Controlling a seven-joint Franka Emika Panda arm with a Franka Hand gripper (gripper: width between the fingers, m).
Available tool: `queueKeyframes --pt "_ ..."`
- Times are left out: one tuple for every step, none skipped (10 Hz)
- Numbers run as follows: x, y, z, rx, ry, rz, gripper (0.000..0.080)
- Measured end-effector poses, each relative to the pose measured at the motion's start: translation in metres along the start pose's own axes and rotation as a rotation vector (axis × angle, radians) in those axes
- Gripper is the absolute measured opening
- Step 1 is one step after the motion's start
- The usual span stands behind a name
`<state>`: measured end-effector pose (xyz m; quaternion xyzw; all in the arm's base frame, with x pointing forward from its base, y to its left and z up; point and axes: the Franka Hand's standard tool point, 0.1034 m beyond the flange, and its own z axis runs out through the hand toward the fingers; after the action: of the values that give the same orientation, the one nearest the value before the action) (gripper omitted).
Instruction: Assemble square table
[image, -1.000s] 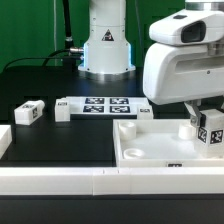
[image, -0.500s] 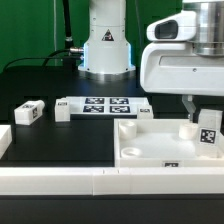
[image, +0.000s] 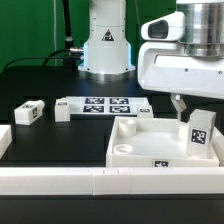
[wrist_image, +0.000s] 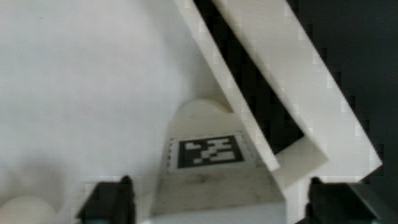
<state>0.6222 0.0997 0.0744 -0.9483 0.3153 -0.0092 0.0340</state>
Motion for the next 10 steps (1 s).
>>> queueKeyframes --pt "0.000 0.000 -0.001 0.001 0.001 -0.011 0.0530" --pt "0.001 0.001 -0.013 0.010 0.010 -0.094 0.0628" --pt "-0.005 0.010 -0.029 0.015 0.014 -0.159 0.0643" --pt "-0.013 0.022 -0.038 0.011 0.010 -0.192 0.0643" --pt "-0.019 0.027 -0.040 0.008 0.006 -0.192 0.0648" --pt "-0.018 0.025 -0.037 0.007 0.005 -0.193 0.0649" --pt "-0.018 0.025 -0.036 0.007 0.005 -0.193 0.0649" --pt "-0.018 0.025 -0.036 0.006 0.004 -0.193 0.0649" --pt "-0.018 0.026 -0.036 0.008 0.006 -0.203 0.0649" --pt "-0.024 0.035 -0.036 0.027 0.025 -0.249 0.0649"
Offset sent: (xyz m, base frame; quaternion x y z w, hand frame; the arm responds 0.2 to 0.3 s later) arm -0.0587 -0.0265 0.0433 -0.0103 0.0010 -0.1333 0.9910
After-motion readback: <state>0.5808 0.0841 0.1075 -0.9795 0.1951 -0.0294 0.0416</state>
